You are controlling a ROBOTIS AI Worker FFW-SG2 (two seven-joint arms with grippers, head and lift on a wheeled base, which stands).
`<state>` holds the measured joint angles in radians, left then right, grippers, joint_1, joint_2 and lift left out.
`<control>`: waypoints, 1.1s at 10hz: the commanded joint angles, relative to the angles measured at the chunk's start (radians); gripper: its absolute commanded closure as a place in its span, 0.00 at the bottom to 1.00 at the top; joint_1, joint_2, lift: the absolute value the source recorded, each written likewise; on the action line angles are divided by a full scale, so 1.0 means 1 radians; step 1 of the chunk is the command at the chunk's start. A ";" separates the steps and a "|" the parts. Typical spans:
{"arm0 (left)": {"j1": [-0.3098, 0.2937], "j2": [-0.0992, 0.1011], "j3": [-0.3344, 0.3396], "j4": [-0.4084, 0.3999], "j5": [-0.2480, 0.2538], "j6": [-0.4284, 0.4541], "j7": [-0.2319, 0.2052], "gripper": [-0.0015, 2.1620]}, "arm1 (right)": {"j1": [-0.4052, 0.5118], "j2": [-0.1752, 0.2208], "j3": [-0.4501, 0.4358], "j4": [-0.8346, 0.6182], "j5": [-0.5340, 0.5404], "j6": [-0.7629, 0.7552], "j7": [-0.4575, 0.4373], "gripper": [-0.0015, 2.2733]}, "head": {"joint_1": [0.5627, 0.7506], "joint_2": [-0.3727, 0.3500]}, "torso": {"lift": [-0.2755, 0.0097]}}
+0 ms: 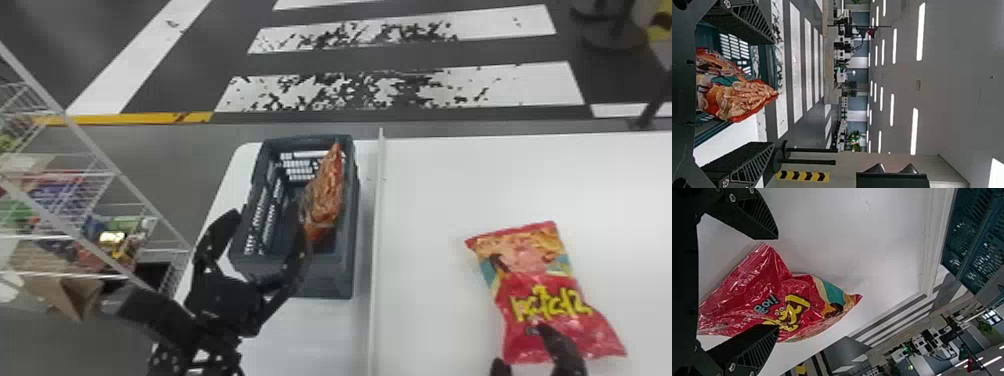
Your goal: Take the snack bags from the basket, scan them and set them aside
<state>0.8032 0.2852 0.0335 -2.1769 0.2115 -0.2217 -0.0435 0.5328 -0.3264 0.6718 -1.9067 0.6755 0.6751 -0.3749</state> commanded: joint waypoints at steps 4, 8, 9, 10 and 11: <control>-0.016 0.003 -0.012 -0.004 -0.001 0.043 -0.009 0.04 | -0.036 0.026 -0.003 0.043 0.007 0.088 -0.033 0.61 | 0.70 0.75 | 0.70; -0.018 -0.003 -0.015 -0.003 -0.006 0.068 -0.015 0.04 | -0.002 0.003 0.000 -0.012 0.030 -0.001 -0.107 0.99 | 0.70 0.71 | 0.70; -0.022 -0.003 -0.023 -0.003 -0.008 0.068 -0.015 0.04 | 0.018 0.003 -0.037 -0.049 -0.020 -0.050 -0.105 0.99 | 0.70 0.73 | 0.70; -0.025 -0.004 -0.027 -0.003 -0.011 0.074 -0.015 0.04 | 0.038 0.003 -0.106 -0.123 -0.154 -0.090 -0.091 0.99 | 0.70 0.73 | 0.70; -0.025 -0.004 -0.029 0.000 -0.014 0.071 -0.015 0.04 | 0.056 0.007 -0.196 -0.204 -0.313 -0.120 -0.052 0.99 | 0.70 0.71 | 0.70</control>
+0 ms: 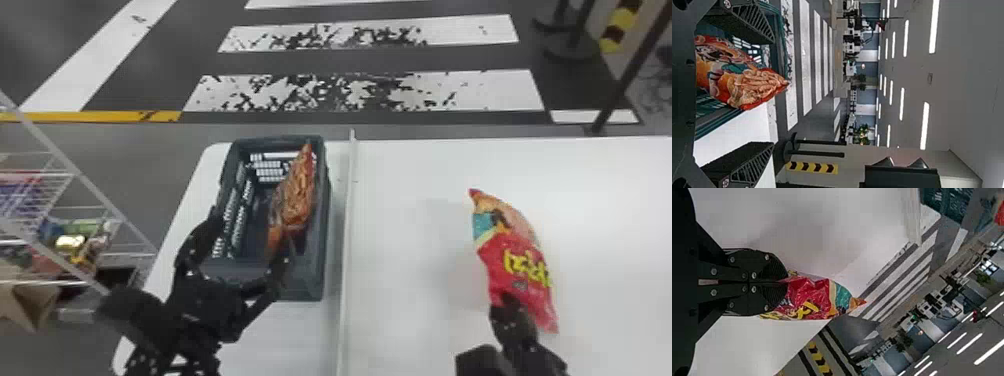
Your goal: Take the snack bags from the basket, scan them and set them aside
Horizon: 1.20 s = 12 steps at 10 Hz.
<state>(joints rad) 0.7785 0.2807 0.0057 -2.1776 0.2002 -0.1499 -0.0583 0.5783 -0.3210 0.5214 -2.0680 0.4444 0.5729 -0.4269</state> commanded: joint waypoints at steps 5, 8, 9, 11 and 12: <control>-0.001 0.000 -0.003 0.012 -0.004 -0.001 0.000 0.04 | 0.077 0.074 -0.508 -0.256 -0.837 -0.040 0.165 0.99 | 0.70 0.56 | 0.70; -0.013 -0.001 -0.015 0.024 -0.013 -0.007 0.000 0.04 | 0.106 0.115 -0.728 -0.257 -1.210 -0.040 0.189 0.99 | 0.70 0.43 | 0.70; -0.019 -0.001 -0.023 0.025 -0.016 -0.007 0.000 0.04 | 0.115 0.120 -0.753 -0.257 -1.254 -0.043 0.142 0.99 | 0.70 0.40 | 0.70; -0.021 -0.003 -0.027 0.025 -0.018 -0.010 0.002 0.04 | 0.127 0.123 -0.753 -0.248 -1.242 -0.018 0.065 0.99 | 0.70 0.31 | 0.70; -0.021 -0.008 -0.030 0.027 -0.036 -0.010 0.009 0.04 | 0.137 0.123 -0.753 -0.253 -1.245 0.025 0.030 0.99 | 0.70 0.28 | 0.70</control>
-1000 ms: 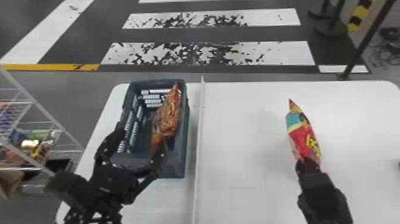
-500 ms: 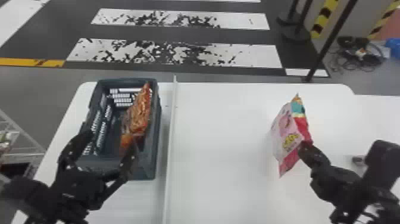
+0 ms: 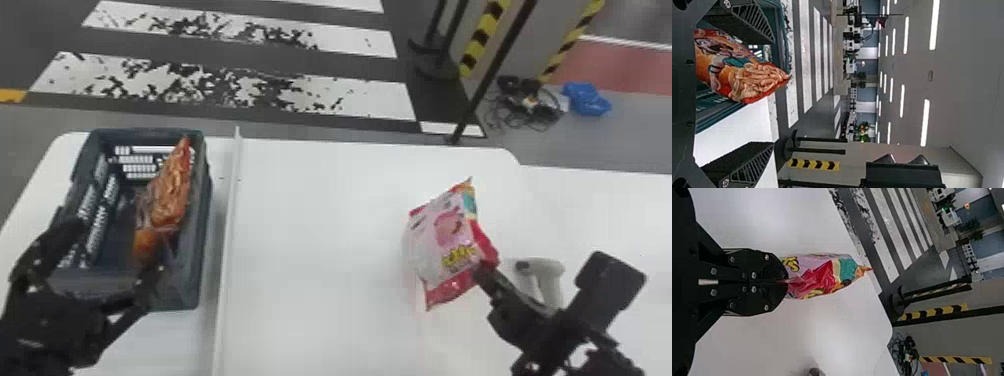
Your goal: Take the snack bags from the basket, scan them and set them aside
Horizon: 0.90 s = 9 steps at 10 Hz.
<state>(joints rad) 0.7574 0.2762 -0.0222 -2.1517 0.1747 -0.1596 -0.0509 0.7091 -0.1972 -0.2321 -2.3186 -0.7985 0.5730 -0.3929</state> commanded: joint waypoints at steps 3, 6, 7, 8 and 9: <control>0.000 -0.005 -0.025 0.003 -0.044 -0.019 0.011 0.04 | 0.026 0.015 0.031 -0.035 0.056 0.135 -0.115 0.99 | 0.70 0.25 | 0.70; 0.008 -0.008 -0.025 0.018 -0.044 -0.074 0.011 0.04 | 0.059 0.016 0.119 -0.055 0.163 0.150 -0.276 0.99 | 0.70 0.22 | 0.70; 0.007 -0.008 -0.027 0.022 -0.044 -0.083 0.011 0.04 | 0.062 0.016 0.119 -0.045 0.166 0.129 -0.293 0.99 | 0.70 0.21 | 0.70; 0.000 -0.008 -0.030 0.026 -0.044 -0.083 0.009 0.04 | 0.061 0.018 0.116 -0.039 0.168 0.120 -0.300 0.87 | 0.70 0.20 | 0.70; -0.001 -0.008 -0.032 0.024 -0.044 -0.083 0.009 0.04 | 0.055 0.018 0.116 -0.038 0.185 0.111 -0.319 0.22 | 0.70 0.19 | 0.70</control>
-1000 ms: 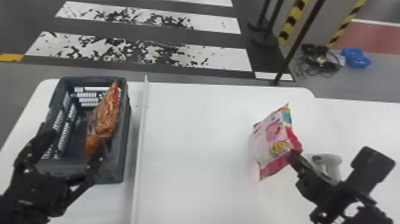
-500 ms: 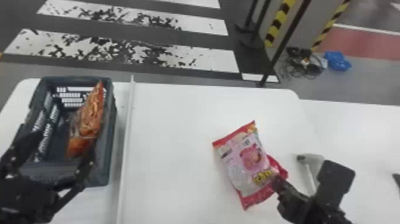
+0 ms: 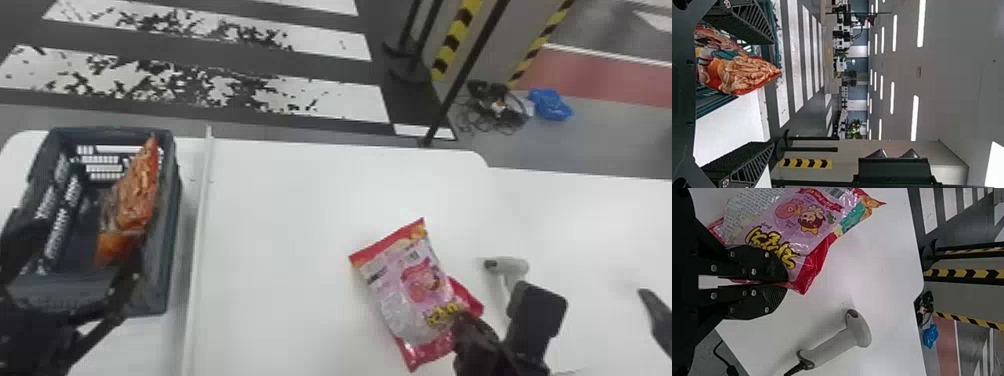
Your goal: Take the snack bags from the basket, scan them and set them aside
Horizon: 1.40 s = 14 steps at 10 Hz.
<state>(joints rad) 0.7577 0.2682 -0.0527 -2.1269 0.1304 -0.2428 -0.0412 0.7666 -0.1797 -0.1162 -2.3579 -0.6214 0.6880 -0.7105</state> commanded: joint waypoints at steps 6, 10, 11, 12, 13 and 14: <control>-0.001 0.000 -0.010 -0.007 -0.008 0.003 0.000 0.04 | -0.013 -0.012 0.012 0.000 0.080 -0.020 -0.049 0.03 | 0.70 0.12 | 0.70; -0.001 -0.003 -0.030 -0.008 -0.029 0.003 0.001 0.04 | -0.079 -0.007 -0.071 0.120 0.144 0.066 0.424 0.62 | 0.70 0.18 | 0.70; 0.002 -0.003 -0.030 -0.008 -0.029 0.003 0.001 0.04 | -0.087 -0.006 -0.072 0.146 0.175 0.023 0.454 0.99 | 0.70 0.19 | 0.70; 0.002 -0.003 -0.030 -0.005 -0.029 0.003 0.001 0.04 | -0.067 -0.003 -0.072 0.158 0.201 -0.121 0.476 0.99 | 0.70 0.18 | 0.70; 0.000 -0.004 -0.030 -0.002 -0.031 0.006 0.001 0.04 | -0.061 -0.001 -0.080 0.158 0.223 -0.158 0.473 0.99 | 0.70 0.17 | 0.70; 0.000 -0.007 -0.035 -0.001 -0.040 0.003 0.001 0.04 | -0.085 0.009 -0.091 0.187 0.261 -0.173 0.468 0.99 | 0.70 0.15 | 0.70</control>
<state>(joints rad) 0.7582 0.2621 -0.0847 -2.1285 0.0957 -0.2386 -0.0398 0.6933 -0.1762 -0.2005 -2.1861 -0.3838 0.5289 -0.2412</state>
